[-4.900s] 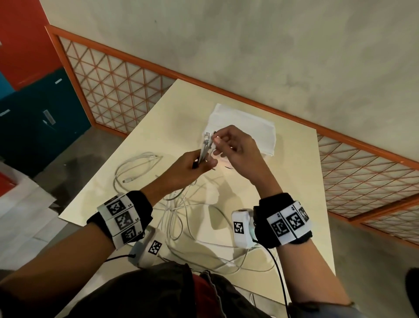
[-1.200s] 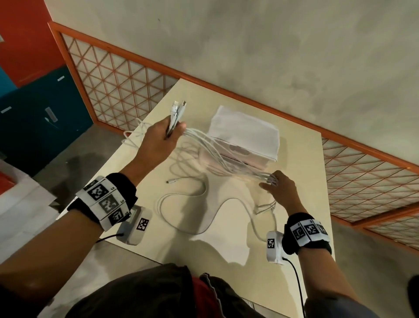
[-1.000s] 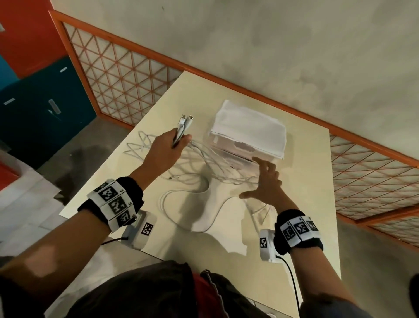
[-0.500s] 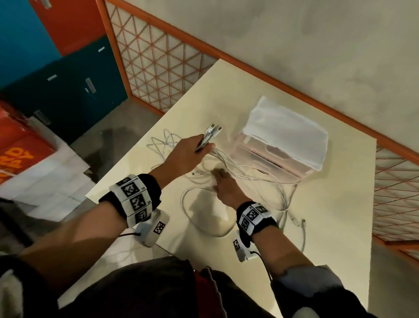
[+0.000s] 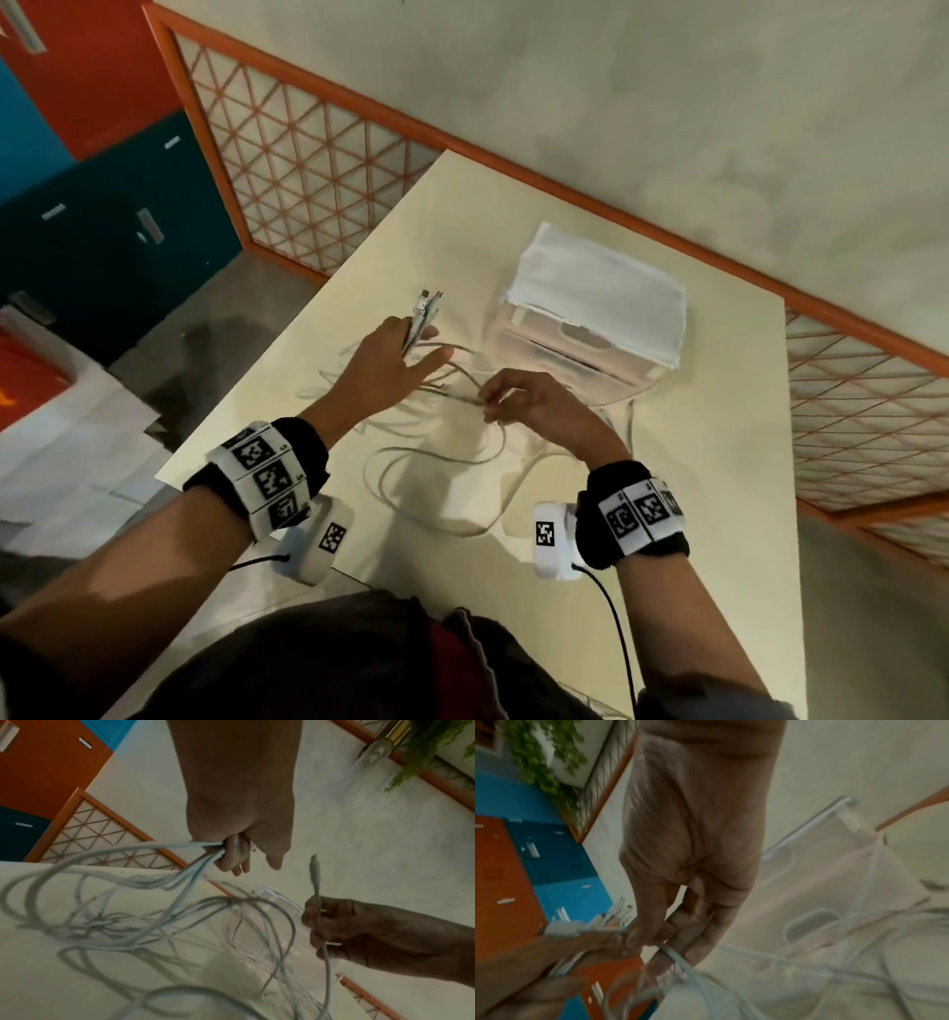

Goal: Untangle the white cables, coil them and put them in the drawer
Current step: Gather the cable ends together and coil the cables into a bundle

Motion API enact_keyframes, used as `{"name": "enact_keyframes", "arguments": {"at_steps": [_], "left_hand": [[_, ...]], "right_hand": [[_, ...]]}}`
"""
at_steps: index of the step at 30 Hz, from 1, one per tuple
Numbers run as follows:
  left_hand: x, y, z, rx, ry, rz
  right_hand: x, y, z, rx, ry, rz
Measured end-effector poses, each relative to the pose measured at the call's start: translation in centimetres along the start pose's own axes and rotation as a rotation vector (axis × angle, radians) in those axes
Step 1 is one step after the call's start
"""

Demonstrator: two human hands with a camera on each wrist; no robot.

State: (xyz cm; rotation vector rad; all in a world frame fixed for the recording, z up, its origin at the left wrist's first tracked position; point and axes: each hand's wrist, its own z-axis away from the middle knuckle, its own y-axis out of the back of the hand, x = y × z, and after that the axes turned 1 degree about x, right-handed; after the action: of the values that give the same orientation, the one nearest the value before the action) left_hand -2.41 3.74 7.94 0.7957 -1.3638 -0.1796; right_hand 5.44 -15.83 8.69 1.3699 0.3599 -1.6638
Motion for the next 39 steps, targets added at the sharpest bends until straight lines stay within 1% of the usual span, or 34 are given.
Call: {"name": "enact_keyframes", "arguments": {"at_steps": [2, 3, 5, 8, 11, 13, 15, 17, 20, 22, 24, 25, 27, 29, 31, 36, 37, 39], "left_hand": [[1.0, -0.3, 0.6, 0.019, -0.002, 0.116], [1.3, -0.4, 0.9, -0.007, 0.01, 0.222], [2.1, -0.8, 1.5, -0.117, 0.011, 0.426], [3.2, -1.5, 2.4, -0.251, -0.023, 0.609], [4.2, -1.9, 3.2, -0.281, -0.017, 0.697], [4.6, -2.0, 3.6, -0.278, -0.027, 0.701], [4.8, -2.1, 3.8, -0.266, -0.031, 0.645], [5.1, -2.2, 4.0, -0.256, -0.017, 0.617], [5.2, -2.1, 4.2, -0.272, -0.007, 0.644], [5.0, -1.6, 4.4, -0.318, -0.035, 0.623], [5.1, -1.3, 4.8, -0.413, -0.066, 0.589], [5.1, -1.2, 5.0, -0.466, -0.078, 0.588], [5.3, -1.1, 5.4, -0.556, -0.083, 0.615], [5.6, -1.1, 5.7, -0.611, -0.072, 0.65], [5.9, -1.0, 5.9, -0.636, -0.062, 0.664], [6.7, -0.4, 6.0, -0.7, -0.084, 0.594], [6.8, -0.4, 6.0, -0.704, -0.082, 0.59], [7.0, -0.6, 6.0, -0.67, -0.091, 0.574]], "right_hand": [[-0.9, 0.3, 1.1, 0.116, 0.056, -0.104], [-1.3, 0.2, 1.5, 0.163, 0.086, -0.168], [-2.0, -0.3, 2.2, 0.244, 0.129, -0.266], [-2.8, -1.5, 2.9, 0.293, 0.156, -0.303], [-3.3, -2.4, 3.8, 0.338, 0.171, -0.355], [-3.4, -2.9, 4.2, 0.363, 0.179, -0.398], [-3.5, -3.4, 4.4, 0.38, 0.191, -0.416], [-3.5, -3.7, 4.6, 0.39, 0.19, -0.383], [-3.7, -3.4, 5.4, 0.399, 0.162, -0.295], [-3.9, -2.9, 6.0, 0.473, 0.171, -0.284], [-4.3, -2.4, 6.4, 0.561, 0.195, -0.29], [-4.5, -2.2, 6.5, 0.579, 0.203, -0.281], [-4.9, -2.0, 6.7, 0.56, 0.219, -0.257], [-5.2, -2.0, 6.9, 0.532, 0.241, -0.253], [-5.3, -2.0, 7.2, 0.528, 0.251, -0.271], [-5.0, -1.6, 7.6, 0.492, 0.234, -0.276], [-4.9, -1.5, 7.7, 0.481, 0.229, -0.277], [-4.8, -1.3, 7.8, 0.478, 0.23, -0.29]]}}
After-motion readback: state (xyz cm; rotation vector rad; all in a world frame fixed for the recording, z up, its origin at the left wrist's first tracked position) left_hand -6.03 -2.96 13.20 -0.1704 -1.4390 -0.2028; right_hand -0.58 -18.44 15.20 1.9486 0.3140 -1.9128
